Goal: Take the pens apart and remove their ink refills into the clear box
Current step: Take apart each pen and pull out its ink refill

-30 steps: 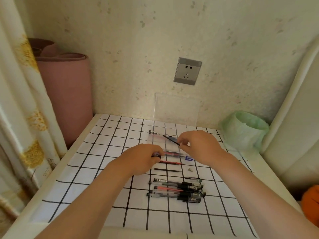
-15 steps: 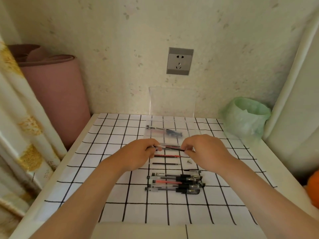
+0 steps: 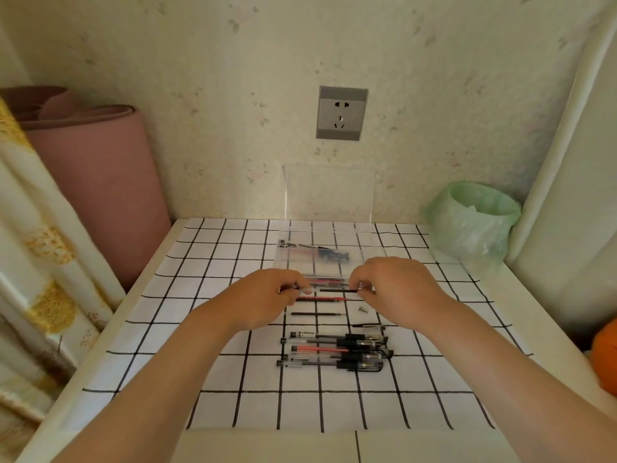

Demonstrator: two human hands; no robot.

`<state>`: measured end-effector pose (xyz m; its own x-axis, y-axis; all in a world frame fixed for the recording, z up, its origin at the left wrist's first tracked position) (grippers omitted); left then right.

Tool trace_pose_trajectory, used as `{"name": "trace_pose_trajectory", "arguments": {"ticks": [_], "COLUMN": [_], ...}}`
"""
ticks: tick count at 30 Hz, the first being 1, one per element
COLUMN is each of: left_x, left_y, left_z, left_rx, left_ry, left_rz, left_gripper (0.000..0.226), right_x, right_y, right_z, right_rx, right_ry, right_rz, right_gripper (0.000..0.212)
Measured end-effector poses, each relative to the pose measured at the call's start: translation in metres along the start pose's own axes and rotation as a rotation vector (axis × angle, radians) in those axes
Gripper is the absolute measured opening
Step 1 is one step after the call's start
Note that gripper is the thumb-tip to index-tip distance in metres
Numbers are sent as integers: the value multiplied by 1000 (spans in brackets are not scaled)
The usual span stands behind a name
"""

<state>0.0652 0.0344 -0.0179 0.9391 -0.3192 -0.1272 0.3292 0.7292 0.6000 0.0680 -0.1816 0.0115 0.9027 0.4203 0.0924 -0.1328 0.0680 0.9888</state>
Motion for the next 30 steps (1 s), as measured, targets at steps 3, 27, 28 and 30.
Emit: {"name": "trace_pose_trajectory", "arguments": {"ticks": [3, 27, 28, 30], "left_x": [-1, 3, 2, 2], "left_y": [-4, -26, -26, -27], "left_z": [4, 17, 17, 17], "left_rx": [44, 84, 86, 77], "left_ry": [-17, -111, -114, -114], "left_rz": [-12, -35, -37, -35], "left_gripper": [26, 41, 42, 38], "right_x": [0, -4, -6, -8], "right_y": [1, -13, -17, -23], "right_z": [-4, 13, 17, 18], "right_rx": [43, 217, 184, 137], "right_ry": [38, -89, -106, -118], "right_rz": [63, -201, -228, -262], "right_gripper": [17, 37, 33, 28]}}
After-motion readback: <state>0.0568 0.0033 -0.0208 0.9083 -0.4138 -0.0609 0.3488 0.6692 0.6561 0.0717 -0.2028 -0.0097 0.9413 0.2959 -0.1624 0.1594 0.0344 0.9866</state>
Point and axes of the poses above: each hand's wrist, its own x-axis towards the middle knuckle, its own y-axis out of the back of the hand, z = x × y, the point moved 4 cm from there along x, towards the middle knuckle, and after that the axes turned 10 degrees about -x, right-handed, at the moved point
